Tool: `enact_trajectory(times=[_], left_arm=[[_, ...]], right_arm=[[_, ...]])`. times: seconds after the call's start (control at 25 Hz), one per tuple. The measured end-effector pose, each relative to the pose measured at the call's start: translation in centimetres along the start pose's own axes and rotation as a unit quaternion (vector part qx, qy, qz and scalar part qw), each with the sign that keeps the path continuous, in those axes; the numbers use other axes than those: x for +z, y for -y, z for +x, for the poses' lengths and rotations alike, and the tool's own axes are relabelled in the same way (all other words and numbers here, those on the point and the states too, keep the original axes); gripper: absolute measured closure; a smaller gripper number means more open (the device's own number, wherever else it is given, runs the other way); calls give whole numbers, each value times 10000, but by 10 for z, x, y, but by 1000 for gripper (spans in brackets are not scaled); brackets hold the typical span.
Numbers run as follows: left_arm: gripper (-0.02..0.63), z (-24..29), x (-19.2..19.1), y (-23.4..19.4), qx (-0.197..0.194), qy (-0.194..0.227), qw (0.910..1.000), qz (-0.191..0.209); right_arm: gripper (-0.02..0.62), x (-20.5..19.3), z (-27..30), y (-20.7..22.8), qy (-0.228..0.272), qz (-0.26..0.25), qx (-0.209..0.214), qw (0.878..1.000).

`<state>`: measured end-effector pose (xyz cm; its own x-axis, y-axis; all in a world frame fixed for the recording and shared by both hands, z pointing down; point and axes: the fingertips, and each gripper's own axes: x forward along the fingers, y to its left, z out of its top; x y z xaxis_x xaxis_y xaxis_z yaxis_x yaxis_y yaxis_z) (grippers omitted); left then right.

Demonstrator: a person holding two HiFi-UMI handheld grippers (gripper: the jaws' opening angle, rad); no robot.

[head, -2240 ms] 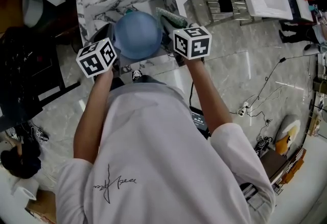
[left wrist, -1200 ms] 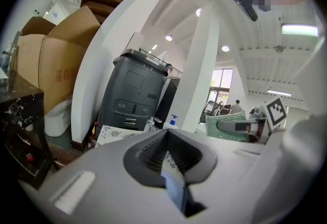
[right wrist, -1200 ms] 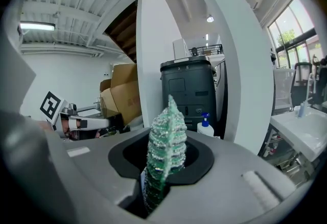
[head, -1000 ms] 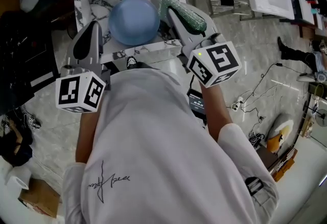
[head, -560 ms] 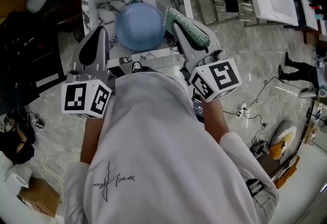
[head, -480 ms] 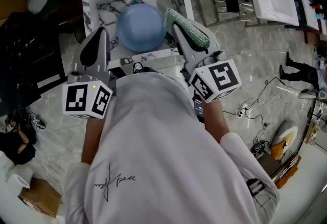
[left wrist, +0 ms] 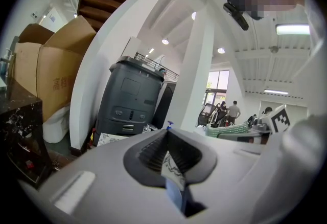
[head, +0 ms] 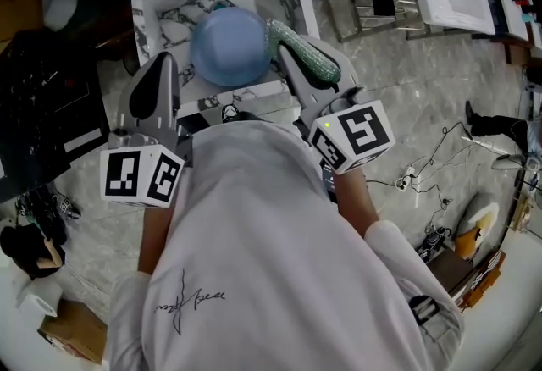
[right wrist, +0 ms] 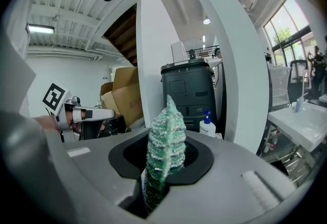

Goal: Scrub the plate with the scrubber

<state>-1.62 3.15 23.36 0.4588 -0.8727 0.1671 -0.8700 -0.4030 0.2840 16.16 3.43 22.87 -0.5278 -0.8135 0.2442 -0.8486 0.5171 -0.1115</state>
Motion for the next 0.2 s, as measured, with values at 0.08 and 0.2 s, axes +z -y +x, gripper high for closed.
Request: enact_trajectory(times=[0.08,0.2], left_arm=[[554,0,0,3,-27,-6,10000,6],[554,0,-2,7,-55,-35,10000,-13]], right_arm=[[528,-2,-1,-1,1,-2,5,10000],[528,-4,-3,-1,-6,4,3,10000]])
